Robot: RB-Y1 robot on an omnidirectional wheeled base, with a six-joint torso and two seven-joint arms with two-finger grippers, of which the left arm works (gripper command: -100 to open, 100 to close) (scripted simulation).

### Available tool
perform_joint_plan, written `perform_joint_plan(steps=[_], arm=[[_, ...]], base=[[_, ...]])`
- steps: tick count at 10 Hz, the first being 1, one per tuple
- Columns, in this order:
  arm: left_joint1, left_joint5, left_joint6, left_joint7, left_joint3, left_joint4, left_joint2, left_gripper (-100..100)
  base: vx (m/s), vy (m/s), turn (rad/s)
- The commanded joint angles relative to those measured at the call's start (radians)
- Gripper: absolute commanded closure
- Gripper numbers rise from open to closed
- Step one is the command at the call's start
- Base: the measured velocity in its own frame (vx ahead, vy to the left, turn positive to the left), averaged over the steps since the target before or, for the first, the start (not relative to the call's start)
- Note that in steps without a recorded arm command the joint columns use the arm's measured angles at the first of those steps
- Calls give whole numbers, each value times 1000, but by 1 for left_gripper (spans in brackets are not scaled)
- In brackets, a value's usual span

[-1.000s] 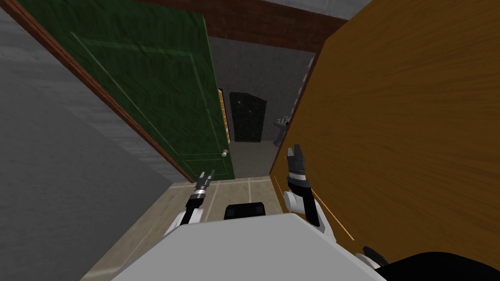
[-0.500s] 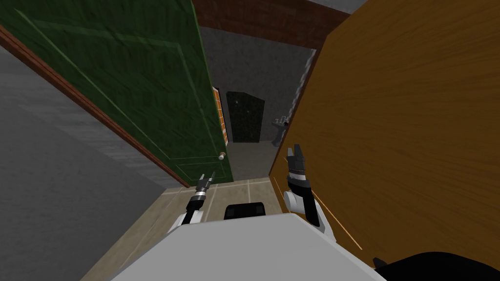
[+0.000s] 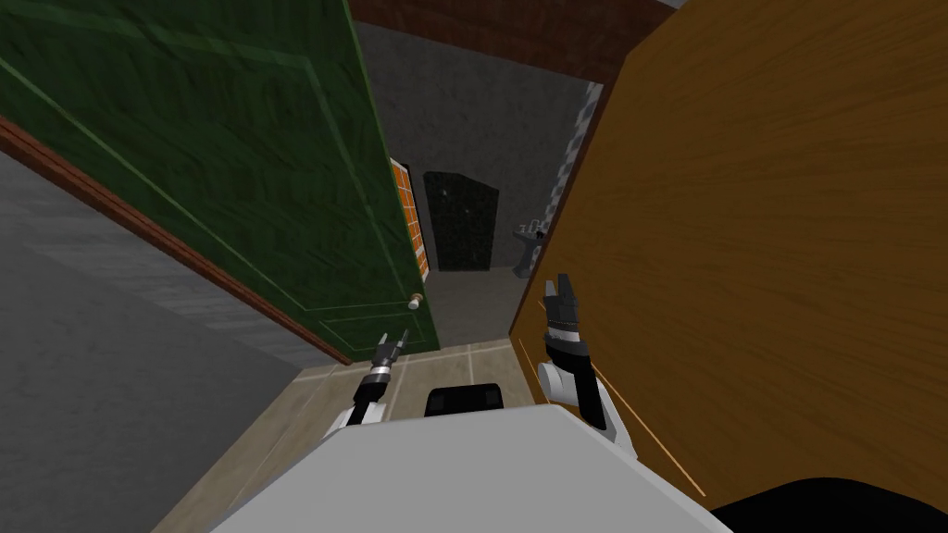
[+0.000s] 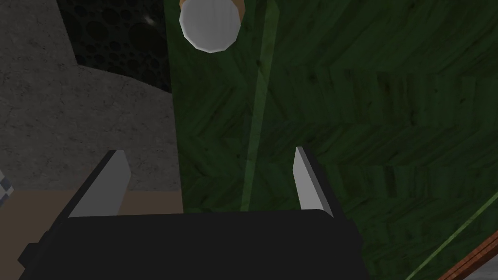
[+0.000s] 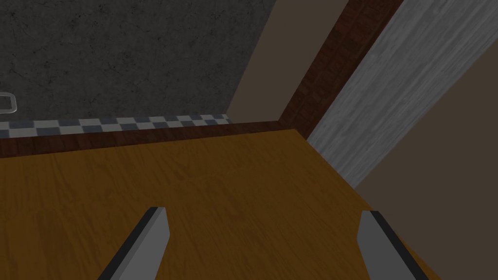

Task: Pull the door open

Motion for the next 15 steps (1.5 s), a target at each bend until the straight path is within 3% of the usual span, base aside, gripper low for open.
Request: perform_joint_plan(steps=[1, 4, 5, 12, 14, 15], arm=[[-8, -4, -10, -25, 6, 28, -1, -100], [-22, -16, -23, -81, 20, 85, -5, -100], [-22, -14, -25, -70, 18, 80, -4, -100], [-12, 27, -77, -43, 78, 152, 61, -100], [-10, 36, -88, -37, 90, 167, 75, -100], [-6, 32, -78, -38, 85, 150, 68, -100]], base=[[74, 12, -39], [94, 12, -62], [41, 7, -13], [187, -15, -108], [189, 3, -72], [80, 0, -9]])
